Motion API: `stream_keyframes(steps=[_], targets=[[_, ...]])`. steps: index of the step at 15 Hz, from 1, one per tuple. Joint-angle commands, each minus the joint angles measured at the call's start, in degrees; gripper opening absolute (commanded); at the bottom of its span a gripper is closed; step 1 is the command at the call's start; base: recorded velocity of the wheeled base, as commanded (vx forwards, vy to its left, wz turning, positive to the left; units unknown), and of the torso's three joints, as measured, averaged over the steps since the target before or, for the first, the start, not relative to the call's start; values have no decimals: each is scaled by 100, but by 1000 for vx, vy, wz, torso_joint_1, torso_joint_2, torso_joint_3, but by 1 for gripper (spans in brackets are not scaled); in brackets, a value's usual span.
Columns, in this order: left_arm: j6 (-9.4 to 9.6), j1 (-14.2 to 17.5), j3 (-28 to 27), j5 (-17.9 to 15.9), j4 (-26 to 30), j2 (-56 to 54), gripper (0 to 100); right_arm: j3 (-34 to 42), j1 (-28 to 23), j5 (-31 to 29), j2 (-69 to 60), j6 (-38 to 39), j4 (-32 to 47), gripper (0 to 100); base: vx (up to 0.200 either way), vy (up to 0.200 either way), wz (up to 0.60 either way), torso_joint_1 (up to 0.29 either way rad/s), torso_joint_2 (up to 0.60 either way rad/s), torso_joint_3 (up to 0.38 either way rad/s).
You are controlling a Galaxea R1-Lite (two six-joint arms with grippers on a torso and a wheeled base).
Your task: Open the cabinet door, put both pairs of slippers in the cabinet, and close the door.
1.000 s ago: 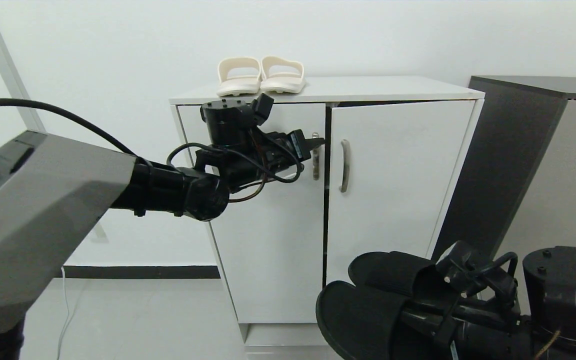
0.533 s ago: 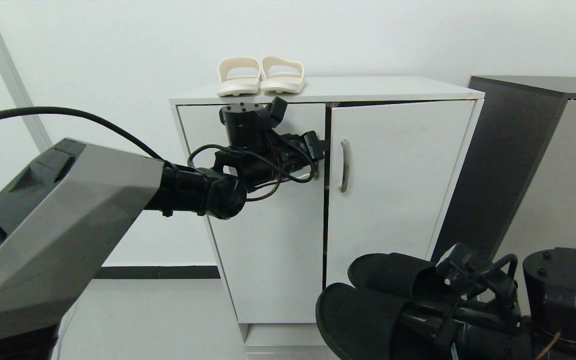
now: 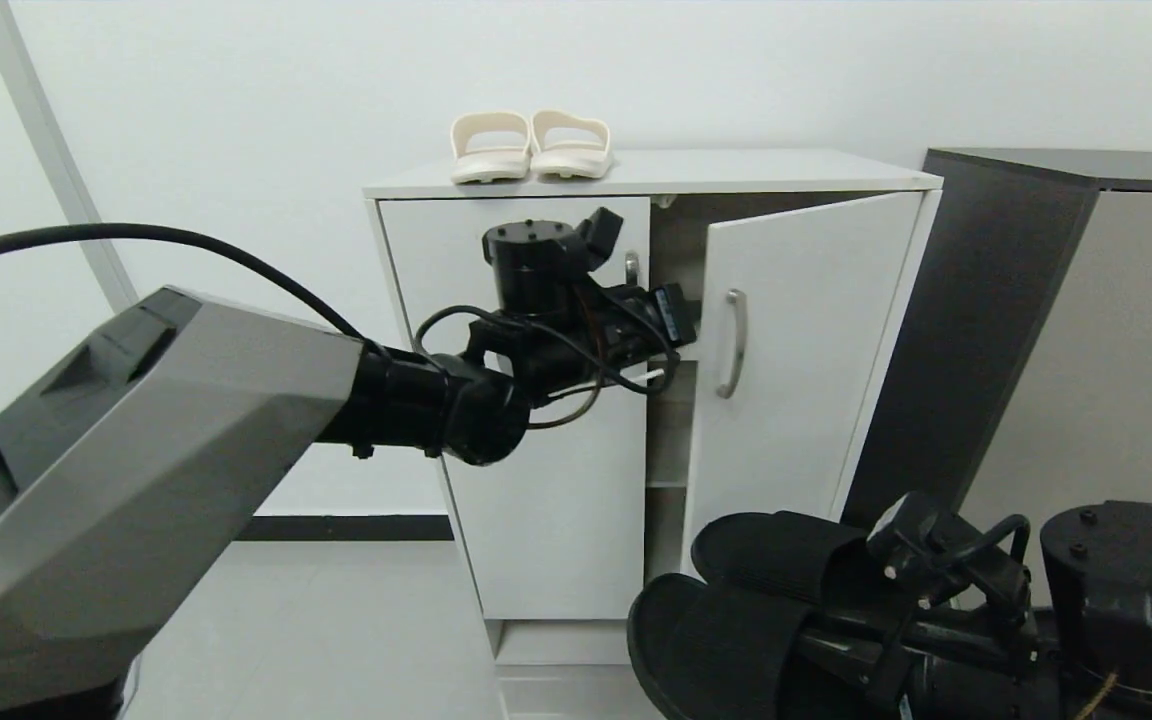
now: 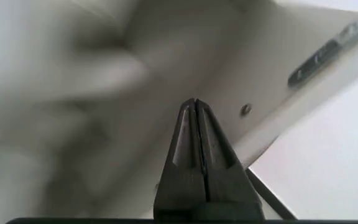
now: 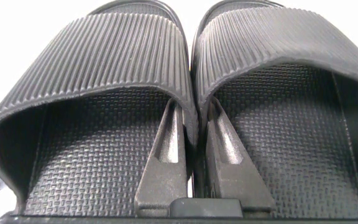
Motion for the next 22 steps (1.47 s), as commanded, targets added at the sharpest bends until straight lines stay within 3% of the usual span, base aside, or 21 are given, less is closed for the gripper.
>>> stream_keyframes(steps=[1, 4, 7, 8, 10, 12, 13, 14, 16, 19, 22], targets=[[15, -406, 460, 7, -212, -305, 0, 69, 88, 4, -56, -10, -7, 0, -200, 0, 0, -7, 2, 2], [120, -591, 689, 7, -423, -366, 0, 130, 255, -4, -162, -19, -7, 0, -200, 0, 0, -1, 1, 2], [120, -195, 829, 43, -440, -612, 0, 130, 247, -22, -162, -36, -16, 0, 0, 0, 0, 0, 0, 0], [129, 69, 1075, 43, -449, -929, 0, 121, 229, -40, -153, -27, -16, 0, 0, 0, 0, 0, 0, 0], [190, 517, 1779, 43, -607, -1702, 0, 25, 88, -48, -74, -27, -24, 0, 0, 0, 0, 0, 0, 0], [498, 983, 3194, 34, -695, -3003, 0, -230, -254, -48, 76, 16, -16, 0, 0, 0, 0, 0, 0, 0], [507, 991, 3238, 34, -695, -3047, 0, -239, -263, -48, 84, 25, -16, 0, 0, 0, 0, 0, 0, 0], [718, 1220, 4257, 34, -660, -4084, 0, -547, -492, -145, 295, 78, -24, 0, 0, 0, 0, 0, 0, 0], [727, 1325, 4995, 34, -599, -4998, 0, -766, -544, -338, 471, 386, -24, 0, 0, 0, 0, 0, 0, 0], [735, 1387, 5874, 43, -10, -6317, 0, -828, -553, -347, 480, 377, -77, 0, 0, 0, 0, 0, 0, 0], [735, 1440, 6498, 60, 1063, -7767, 0, -802, -553, -347, 489, 377, -165, 0, 0, 0, 0, 0, 0, 0]])
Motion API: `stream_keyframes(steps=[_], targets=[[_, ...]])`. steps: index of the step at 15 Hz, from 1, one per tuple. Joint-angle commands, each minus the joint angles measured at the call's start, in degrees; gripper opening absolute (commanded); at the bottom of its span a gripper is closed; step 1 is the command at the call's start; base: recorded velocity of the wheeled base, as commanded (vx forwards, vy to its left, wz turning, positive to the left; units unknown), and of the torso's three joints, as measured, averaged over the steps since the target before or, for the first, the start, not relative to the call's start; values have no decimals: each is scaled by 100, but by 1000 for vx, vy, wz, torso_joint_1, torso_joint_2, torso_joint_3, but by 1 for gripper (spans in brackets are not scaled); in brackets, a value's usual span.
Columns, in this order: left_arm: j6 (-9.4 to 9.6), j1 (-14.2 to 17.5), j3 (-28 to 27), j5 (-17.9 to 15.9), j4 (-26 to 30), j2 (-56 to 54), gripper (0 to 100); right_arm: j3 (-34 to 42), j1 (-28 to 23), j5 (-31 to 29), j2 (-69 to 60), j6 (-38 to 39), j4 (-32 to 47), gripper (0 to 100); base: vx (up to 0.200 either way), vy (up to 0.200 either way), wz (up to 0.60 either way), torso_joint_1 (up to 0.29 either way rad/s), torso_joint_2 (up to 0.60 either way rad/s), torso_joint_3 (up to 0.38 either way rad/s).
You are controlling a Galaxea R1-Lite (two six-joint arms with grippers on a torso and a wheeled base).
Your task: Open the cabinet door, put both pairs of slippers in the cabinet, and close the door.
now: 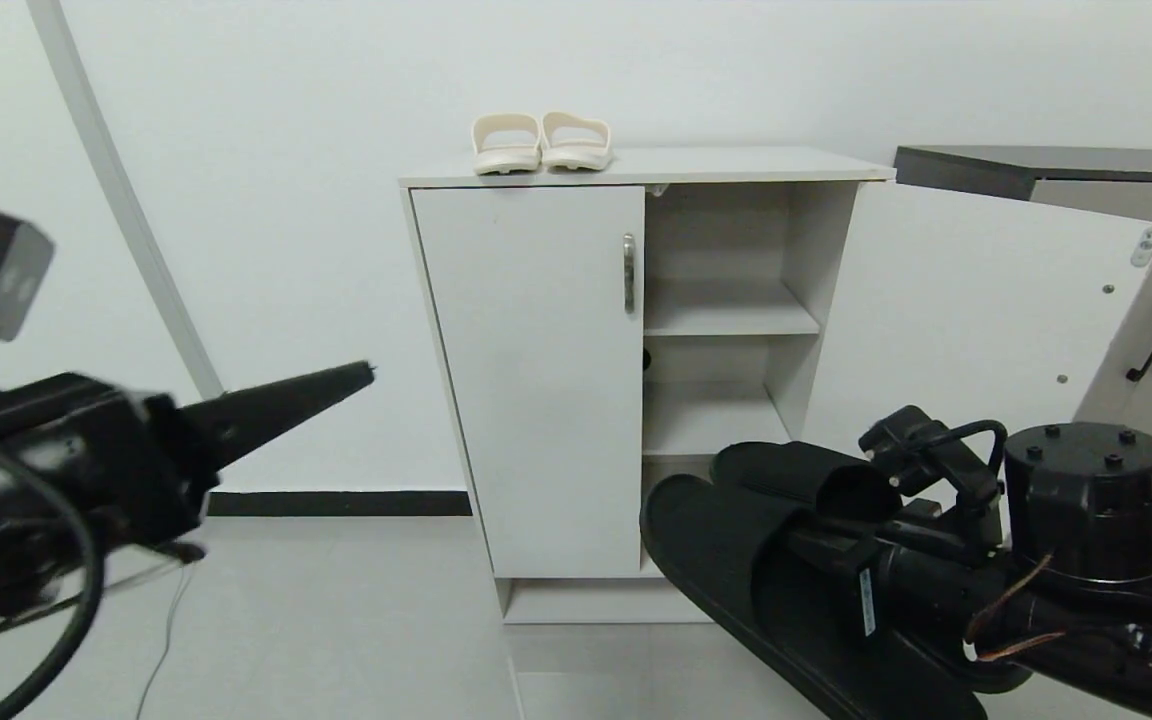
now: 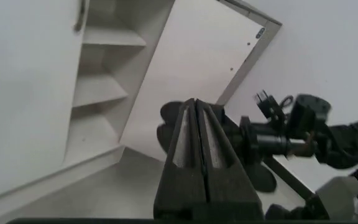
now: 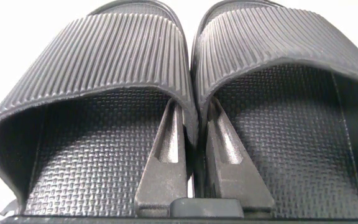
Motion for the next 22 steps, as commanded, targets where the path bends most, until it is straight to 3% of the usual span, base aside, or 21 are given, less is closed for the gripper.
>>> stream_keyframes(steps=[1, 3, 4, 5, 6, 7, 8, 9, 12, 14, 15, 16, 18, 19, 20, 21, 22], targets=[[14, 78, 790, 181, 1287, -2011, 0, 15, -2, -3, 32, -1, -5, 0, 0, 0, 0, 0, 0, 0], [14, 78, 1018, 743, 2113, -2767, 0, 33, -2, -3, 23, -10, -5, 0, 0, 0, 0, 0, 0, 0], [111, 78, 1212, 1139, 2385, -2986, 0, 42, 7, -3, 14, -10, -5, 0, 0, 0, 0, 0, 0, 0], [497, 113, 1546, 1693, 2588, -3118, 0, 42, 7, -3, 14, -10, -14, 0, 0, 0, 0, 0, 0, 0], [1077, 280, 1933, 2176, 2658, -3259, 0, 42, 7, -3, 14, -10, -5, 0, 0, 0, 0, 0, 0, 0], [1596, 667, 2302, 2466, 2640, -3426, 0, 77, 7, -3, 14, -10, -5, 0, 0, 0, 0, 0, 0, 0], [1728, 1027, 2477, 2510, 2640, -3672, 0, 112, 24, -3, 5, -10, -14, 0, 0, 0, 0, 0, 0, 0], [1728, 1370, 2644, 2519, 2649, -4059, 0, 139, 51, -12, -21, -19, -14, 0, 0, 0, 0, 0, 0, 0], [1745, 1994, 3101, 2633, 2886, -5026, 0, 200, 68, -12, -30, -10, -14, 0, 0, 0, 0, 0, 0, 0], [1763, 2310, 3049, 2607, 3343, -5632, 0, 218, 59, -12, -30, -10, -14, 0, 0, 0, 0, 0, 0, 0], [1816, 2363, 3049, 2607, 3335, -5764, 0, 218, 59, -12, -30, -10, -14, 0, 0, 0, 0, 0, 0, 0], [2009, 2354, 3075, 2607, 3291, -5799, 0, 218, 68, -12, -30, -10, -14, 0, 0, 0, 0, 0, 0, 0], [2211, 2135, 3084, 2466, 3273, -5975, 0, 226, 68, -12, -39, -10, -14, 0, 0, 0, 0, 0, 0, 0], [2369, 2038, 3093, 2027, 3264, -6221, 0, 235, 68, -12, -39, -10, -14, 0, 0, 0, 0, 0, 0, 0], [2369, 2038, 3084, 1930, 3273, -6221, 0, 235, 68, -12, -39, -10, -14, 0, 0, 0, 0, 0, 0, 0], [2141, 2047, 3084, 2000, 3273, -6221, 0, 253, 68, -12, -48, -19, -23, 0, 0, 0, 0, 0, 0, 0], [2158, 2047, 3101, 2580, 3256, -6221, 0, 270, 68, -47, -65, -19, -40, 0, 0, 0, 0, 0, 0, 0]])
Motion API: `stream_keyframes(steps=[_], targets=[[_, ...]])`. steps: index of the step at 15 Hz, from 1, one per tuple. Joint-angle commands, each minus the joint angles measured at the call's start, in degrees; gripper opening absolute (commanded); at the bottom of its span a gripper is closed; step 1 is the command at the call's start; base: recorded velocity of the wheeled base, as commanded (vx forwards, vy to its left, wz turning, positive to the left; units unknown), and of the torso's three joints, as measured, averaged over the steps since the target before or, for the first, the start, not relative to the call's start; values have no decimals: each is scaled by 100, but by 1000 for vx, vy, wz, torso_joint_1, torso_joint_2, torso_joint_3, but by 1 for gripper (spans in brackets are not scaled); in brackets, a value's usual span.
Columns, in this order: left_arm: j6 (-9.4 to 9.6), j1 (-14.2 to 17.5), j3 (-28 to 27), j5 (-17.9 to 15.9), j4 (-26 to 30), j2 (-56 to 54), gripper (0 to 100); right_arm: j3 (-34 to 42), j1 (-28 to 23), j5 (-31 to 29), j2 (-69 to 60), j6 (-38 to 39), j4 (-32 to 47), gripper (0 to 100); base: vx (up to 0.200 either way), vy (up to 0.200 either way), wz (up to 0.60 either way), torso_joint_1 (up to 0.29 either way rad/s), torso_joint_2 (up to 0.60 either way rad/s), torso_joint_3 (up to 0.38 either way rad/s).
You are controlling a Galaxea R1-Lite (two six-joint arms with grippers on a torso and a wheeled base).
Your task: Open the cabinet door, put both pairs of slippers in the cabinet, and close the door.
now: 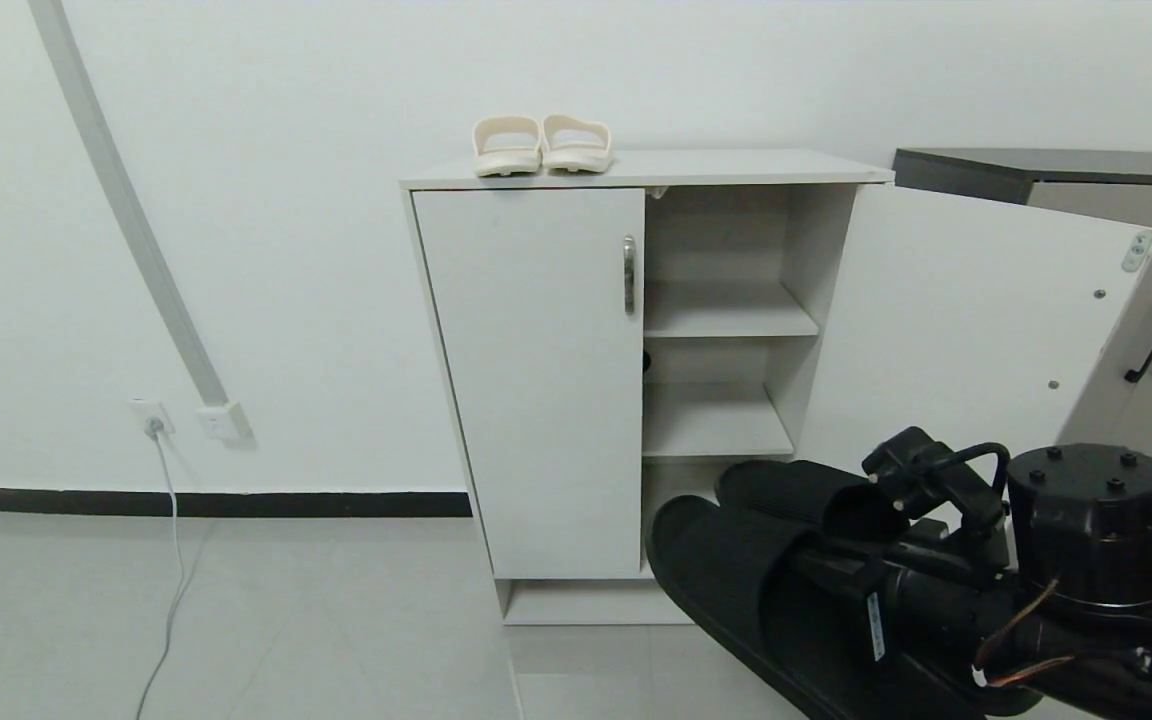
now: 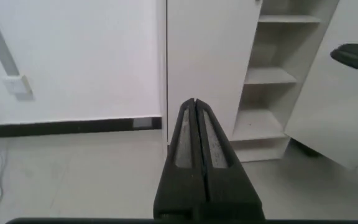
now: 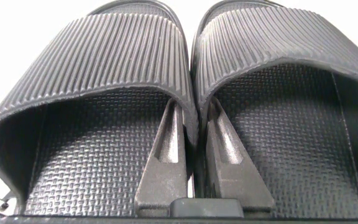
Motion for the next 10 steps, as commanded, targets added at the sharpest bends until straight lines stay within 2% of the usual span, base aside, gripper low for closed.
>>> stream_keyframes(steps=[1, 2, 3, 4, 7, 10], targets=[[246, -11, 31, 804, 110, -107, 0, 17, 2, -30, -25, -3, -23, 0, 0, 0, 0, 0, 0, 0], [325, -11, 31, 795, 295, -107, 0, 17, 2, -30, -16, 6, -32, 0, 0, 0, 0, 0, 0, 0], [272, -20, 40, 365, 233, -107, 0, 34, 2, -30, -16, -3, -40, 0, 0, 0, 0, 0, 0, 0], [308, -20, 40, 31, 233, -107, 0, 8, 2, -30, 19, -3, -49, 0, 0, 0, 0, 0, 0, 0], [281, -20, 40, -22, 233, -107, 0, -115, 20, -223, 116, 6, -93, 0, 0, 0, 0, 0, 0, 0], [290, -11, 40, -4, 233, -107, 0, -475, 301, -953, 792, 182, -374, 0, 0, 0, 0, 0, 0, 0]])
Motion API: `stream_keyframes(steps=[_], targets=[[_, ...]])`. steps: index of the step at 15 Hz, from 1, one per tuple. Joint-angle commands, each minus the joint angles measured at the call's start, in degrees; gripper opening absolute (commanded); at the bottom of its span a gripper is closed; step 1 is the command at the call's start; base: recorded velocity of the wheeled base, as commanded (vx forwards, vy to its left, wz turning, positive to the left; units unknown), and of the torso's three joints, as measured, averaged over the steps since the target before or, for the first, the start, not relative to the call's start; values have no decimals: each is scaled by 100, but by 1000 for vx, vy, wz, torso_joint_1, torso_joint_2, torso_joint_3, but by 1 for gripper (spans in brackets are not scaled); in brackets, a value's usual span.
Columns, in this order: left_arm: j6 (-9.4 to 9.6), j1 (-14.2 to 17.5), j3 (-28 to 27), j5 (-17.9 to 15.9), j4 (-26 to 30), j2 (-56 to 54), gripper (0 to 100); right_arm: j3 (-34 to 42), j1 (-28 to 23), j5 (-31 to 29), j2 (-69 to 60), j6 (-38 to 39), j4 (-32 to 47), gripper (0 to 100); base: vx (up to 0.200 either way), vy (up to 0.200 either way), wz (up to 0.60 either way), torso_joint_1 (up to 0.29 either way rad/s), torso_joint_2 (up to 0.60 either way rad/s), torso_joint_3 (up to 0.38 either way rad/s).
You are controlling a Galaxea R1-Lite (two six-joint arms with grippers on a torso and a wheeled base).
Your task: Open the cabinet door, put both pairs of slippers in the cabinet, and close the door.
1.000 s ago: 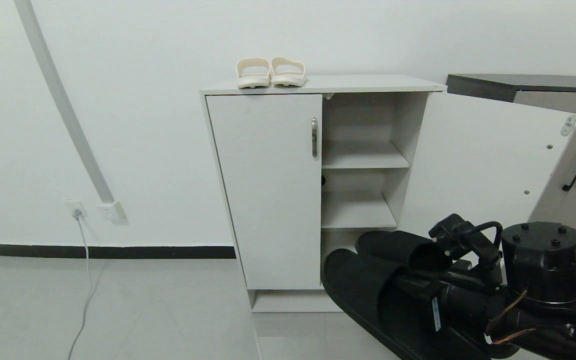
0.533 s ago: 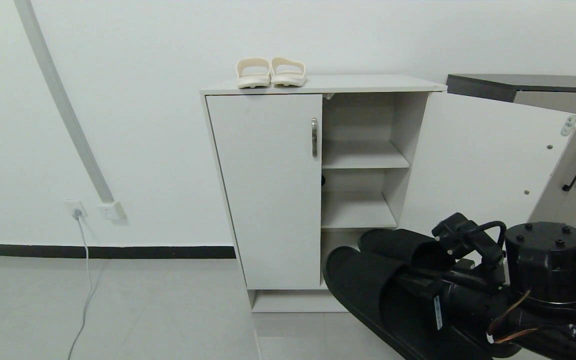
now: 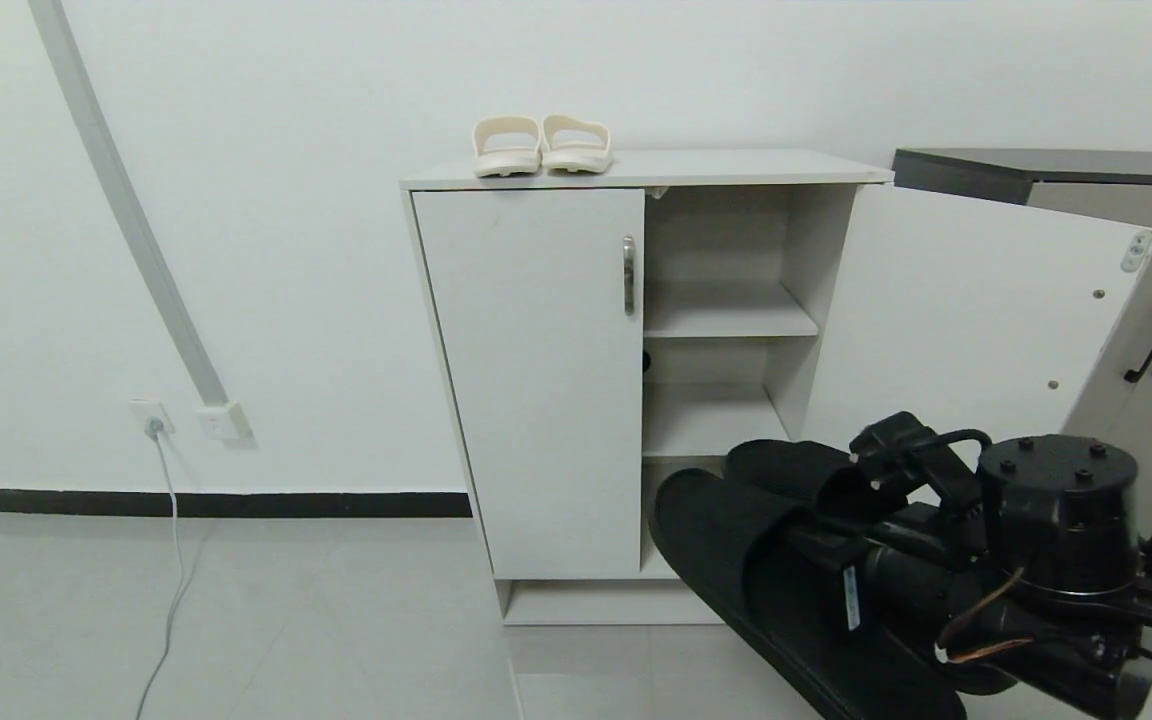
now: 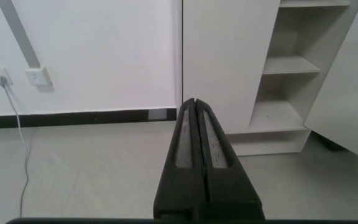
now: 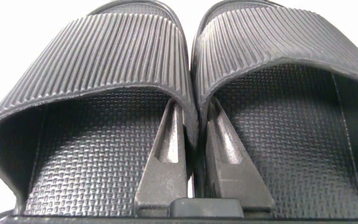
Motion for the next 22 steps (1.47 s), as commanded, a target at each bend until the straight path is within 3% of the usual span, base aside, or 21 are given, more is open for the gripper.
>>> stream_keyframes(steps=[1, 6, 15, 22], targets=[[-14, 2, 1, 3, 2, 16, 0, -527, 382, -693, 841, 386, -271, 0, 0, 0, 0, 0, 0, 0], [-14, -6, 1, 3, 2, 16, 0, -1793, 891, -2715, 2273, 975, -394, 0, 0, 0, 0, 0, 0, 0], [-14, -6, 1, 3, 2, 16, 0, -2118, 707, -3110, 2765, 1010, -412, 0, 0, -178, 0, 2, 3, 1], [-23, 2, 1, 12, -7, 16, 0, -2812, 584, -3075, 3591, 1010, -649, 0, 0, 0, 0, 0, 0, 0]])
